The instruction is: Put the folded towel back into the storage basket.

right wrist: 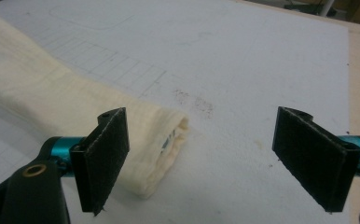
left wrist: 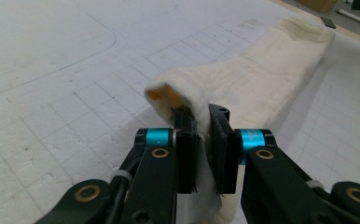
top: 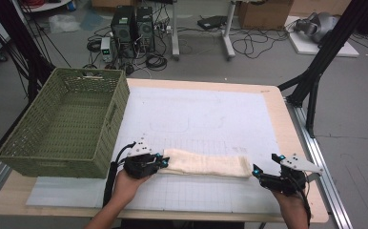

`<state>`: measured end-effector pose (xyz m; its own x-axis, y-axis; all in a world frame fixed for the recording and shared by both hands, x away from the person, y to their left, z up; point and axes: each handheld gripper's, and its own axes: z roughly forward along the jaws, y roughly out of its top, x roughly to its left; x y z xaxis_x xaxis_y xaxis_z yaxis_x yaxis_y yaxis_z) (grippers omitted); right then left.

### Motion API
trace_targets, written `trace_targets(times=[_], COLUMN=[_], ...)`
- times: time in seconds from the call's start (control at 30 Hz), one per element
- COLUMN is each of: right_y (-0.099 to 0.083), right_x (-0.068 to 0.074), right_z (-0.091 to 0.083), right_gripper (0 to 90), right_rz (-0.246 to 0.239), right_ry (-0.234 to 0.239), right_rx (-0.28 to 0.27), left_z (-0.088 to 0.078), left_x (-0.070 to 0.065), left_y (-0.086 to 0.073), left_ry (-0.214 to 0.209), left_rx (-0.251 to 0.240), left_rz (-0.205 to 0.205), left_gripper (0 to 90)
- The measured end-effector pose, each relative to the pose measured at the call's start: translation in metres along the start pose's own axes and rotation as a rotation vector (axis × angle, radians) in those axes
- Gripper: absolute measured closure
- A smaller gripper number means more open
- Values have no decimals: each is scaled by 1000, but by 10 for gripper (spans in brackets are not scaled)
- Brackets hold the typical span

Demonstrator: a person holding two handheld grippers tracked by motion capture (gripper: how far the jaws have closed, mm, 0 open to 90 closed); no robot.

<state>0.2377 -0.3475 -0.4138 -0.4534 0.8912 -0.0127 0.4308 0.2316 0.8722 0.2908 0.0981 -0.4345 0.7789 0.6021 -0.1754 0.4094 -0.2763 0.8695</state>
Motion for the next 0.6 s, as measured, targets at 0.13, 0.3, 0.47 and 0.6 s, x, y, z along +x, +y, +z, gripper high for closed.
trace_targets(times=[0.13, 0.3, 0.47, 0.6], right_y=[-4, -4, -5, -8], right_x=[3, 8, 13, 16], right_z=[7, 16, 29, 37], right_gripper=[236, 308, 352, 379], right_rz=[5, -12, -15, -15], right_ry=[13, 32, 42, 50], right_rx=[21, 39, 88, 128], left_z=[0, -2, -2, -3], left_x=[0, -1, -1, -1], left_y=[0, 1, 0, 0], left_ry=[-2, 3, 6, 6], left_rx=[-3, -6, -2, -3], left_rz=[2, 12, 25, 29], left_gripper=[814, 814, 813, 814])
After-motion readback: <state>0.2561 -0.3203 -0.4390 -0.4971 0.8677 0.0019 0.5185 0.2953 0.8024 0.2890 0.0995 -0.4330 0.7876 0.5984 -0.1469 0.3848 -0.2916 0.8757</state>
